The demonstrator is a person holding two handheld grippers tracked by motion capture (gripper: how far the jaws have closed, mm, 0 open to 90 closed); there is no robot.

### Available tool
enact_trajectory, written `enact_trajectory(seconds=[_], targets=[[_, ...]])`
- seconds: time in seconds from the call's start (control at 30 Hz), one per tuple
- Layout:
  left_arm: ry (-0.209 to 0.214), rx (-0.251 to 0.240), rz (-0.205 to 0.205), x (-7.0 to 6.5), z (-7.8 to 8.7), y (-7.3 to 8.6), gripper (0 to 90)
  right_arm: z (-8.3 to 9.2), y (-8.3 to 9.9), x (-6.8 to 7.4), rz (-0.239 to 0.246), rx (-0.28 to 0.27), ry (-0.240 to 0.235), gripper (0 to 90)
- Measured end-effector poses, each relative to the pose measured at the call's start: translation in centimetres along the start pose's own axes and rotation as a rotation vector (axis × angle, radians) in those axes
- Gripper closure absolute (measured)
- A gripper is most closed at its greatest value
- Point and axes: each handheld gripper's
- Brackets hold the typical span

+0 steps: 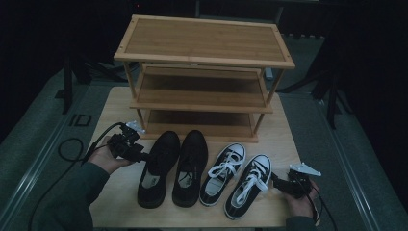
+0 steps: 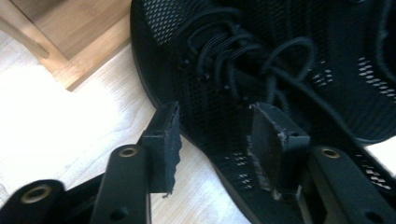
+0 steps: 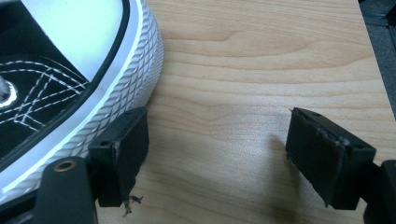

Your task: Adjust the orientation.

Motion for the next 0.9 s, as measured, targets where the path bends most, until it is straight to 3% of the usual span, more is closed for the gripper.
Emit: enact_trajectory(seconds=[0.1, 0.27, 0.43, 0.73, 0.9], targets=[[0.014, -0.021, 0.003, -0.6, 0.5, -0.4, 49.0, 0.0, 0.0, 0.0, 0.001, 0.0, 0.0, 21.1], [0.031, -0.015, -0.006, -1.3, 0.8, -0.7, 47.1, 0.0, 0.0, 0.0, 0.0, 0.0, 0.001, 21.1], [0.027, 0.024, -0.041, -1.9, 0.3, -0.5, 47.0, 0.0, 0.0, 0.0, 0.0, 0.0, 0.0, 21.1], [0.001, 0.108, -0.025, -1.7, -1.9, 0.5, 50.8, 0.0, 0.0, 0.0, 0.001, 0.0, 0.0, 21.1], [0.013, 0.121, -0.022, -1.8, -2.5, 0.3, 56.9, 0.0, 0.0, 0.0, 0.001, 0.0, 0.0, 21.1]])
Point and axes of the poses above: each handheld gripper's, and its own axes: z roughly backward along the jaws, y roughly out of its underside, x roughly to its left, and after that the axes turned 12 degrees about -x, right-handed
